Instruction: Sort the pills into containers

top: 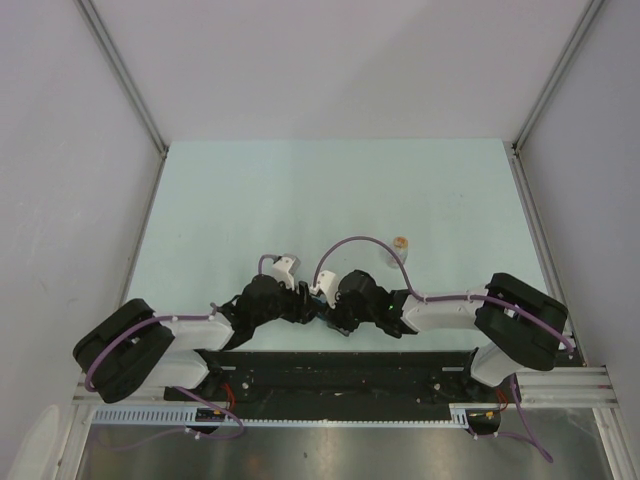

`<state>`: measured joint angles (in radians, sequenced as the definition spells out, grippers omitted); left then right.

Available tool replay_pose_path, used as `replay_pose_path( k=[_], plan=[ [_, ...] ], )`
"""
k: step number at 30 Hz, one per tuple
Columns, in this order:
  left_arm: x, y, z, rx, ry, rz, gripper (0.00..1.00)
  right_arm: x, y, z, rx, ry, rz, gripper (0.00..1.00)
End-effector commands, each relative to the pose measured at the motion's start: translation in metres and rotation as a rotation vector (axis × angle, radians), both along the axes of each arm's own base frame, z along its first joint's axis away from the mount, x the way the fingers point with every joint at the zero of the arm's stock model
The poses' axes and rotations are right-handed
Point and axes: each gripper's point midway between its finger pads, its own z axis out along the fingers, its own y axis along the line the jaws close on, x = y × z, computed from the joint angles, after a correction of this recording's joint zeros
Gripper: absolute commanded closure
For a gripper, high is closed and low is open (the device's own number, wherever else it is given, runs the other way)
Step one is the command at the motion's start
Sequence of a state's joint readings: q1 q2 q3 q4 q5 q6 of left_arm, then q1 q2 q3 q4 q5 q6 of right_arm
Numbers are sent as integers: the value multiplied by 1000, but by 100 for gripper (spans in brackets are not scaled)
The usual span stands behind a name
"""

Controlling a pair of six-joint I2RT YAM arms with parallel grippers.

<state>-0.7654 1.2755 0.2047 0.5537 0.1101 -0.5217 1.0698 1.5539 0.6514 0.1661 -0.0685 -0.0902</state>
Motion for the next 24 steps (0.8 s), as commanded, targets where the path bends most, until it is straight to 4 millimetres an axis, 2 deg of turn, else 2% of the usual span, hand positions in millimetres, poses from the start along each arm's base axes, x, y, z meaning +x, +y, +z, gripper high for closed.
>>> replay_pose_path(
  k=[1, 4, 5, 8, 9, 10, 11, 12, 15, 16, 17, 20, 21, 24],
  plan=[
    [-5, 1, -1, -8, 26, 1, 37, -3, 2, -3, -2, 9, 10, 100],
    [-5, -1, 6, -36, 21, -1, 30, -5, 0, -2, -5, 23, 4, 100],
    [-4, -3, 15, -61, 6, -3, 26, -7, -1, -1, -5, 28, 4, 100],
    [-2, -5, 31, -105, -10, 15, 23, -8, -2, 7, 9, 30, 0, 100],
    [-1, -6, 45, -139, -39, 18, 21, -9, -2, 9, 12, 31, 0, 100],
    [-2, -4, 48, -150, -33, 28, 20, -9, -3, 13, 22, 31, -7, 100],
    [-1, -3, 54, -162, -42, 42, 18, -10, -3, 22, 40, 25, -8, 100],
    [-1, -2, 70, -202, -75, 47, 18, -10, -4, 28, 52, 23, -11, 100],
    [-4, 6, 84, -245, -72, 89, 13, -12, -9, 53, 99, 8, -27, 100],
    [-7, 9, 99, -290, -81, 107, 12, -14, -11, 59, 110, 6, -26, 100],
    [-7, 12, 105, -309, -85, 122, 10, -16, -11, 78, 154, -9, -24, 100],
    [-10, 24, 130, -397, -90, 188, 10, -24, -22, 93, 166, -15, -26, 100],
    [-11, 26, 138, -427, -89, 204, 11, -25, -24, 108, 204, -32, -31, 100],
    [-19, 25, 157, -549, -28, 213, 14, -32, -31, 127, 247, -40, -40, 100]
  ],
)
